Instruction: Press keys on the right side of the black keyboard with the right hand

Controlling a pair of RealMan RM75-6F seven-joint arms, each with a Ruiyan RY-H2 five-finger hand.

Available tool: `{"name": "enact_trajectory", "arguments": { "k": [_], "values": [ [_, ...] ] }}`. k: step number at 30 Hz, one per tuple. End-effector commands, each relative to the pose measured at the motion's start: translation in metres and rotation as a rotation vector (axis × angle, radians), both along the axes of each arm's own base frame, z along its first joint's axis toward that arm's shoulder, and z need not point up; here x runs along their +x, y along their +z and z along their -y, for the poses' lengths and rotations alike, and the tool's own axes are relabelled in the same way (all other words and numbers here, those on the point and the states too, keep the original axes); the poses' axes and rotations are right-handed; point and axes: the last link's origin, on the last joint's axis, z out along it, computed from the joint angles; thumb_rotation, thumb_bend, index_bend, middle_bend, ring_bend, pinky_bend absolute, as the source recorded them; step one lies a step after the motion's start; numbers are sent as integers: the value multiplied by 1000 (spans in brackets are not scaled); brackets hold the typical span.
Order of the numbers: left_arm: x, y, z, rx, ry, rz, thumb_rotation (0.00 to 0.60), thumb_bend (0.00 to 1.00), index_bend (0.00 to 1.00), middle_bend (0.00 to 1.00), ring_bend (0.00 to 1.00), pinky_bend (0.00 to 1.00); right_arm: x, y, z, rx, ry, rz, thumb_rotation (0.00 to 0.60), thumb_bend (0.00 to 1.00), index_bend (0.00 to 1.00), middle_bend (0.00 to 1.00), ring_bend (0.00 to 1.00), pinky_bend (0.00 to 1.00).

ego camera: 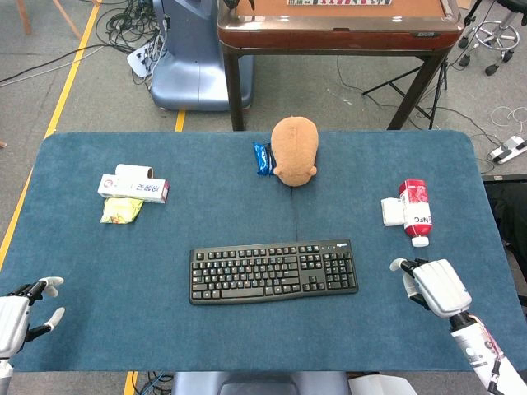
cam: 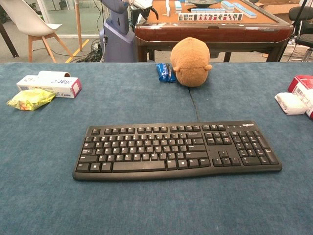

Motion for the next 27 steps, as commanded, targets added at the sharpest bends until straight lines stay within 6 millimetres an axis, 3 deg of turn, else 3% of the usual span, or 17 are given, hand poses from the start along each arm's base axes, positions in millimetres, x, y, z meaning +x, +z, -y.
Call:
{"name": "enact_trajectory", "arguments": {
  "k": [1,9,13,16,21,27],
  "values": [
    [1,0,0,0,-4,-1,600,225,370,506,496,659,0,-1,-1,2,-1,-3,600,745,425,562,569,901],
    [-1,1,-1,3,3,-7,600,224,371,506,496,659,0,-4,2,14,-4,-1,600,745,425,590,586,902],
    [0,0,-1,3,-2,-1,600,225,371,506,496,659,0,-8,2,39,-14,-7,600,745,334,811,803,994],
    [0,-2,-2,-5,-8,-3,600,224,371,506,496,659,5,-14,2,52,2,-13,600,746,301,910,902,1000],
    [1,-2,-2,-4,-14,0,600,225,372,506,496,659,18,-25,6,80,50,-27,600,745,299,994,995,1000],
    [1,3,-1,24,-23,9,600,225,373,506,495,659,42,-47,19,138,111,-53,600,751,300,1000,1000,1000]
  ]
}}
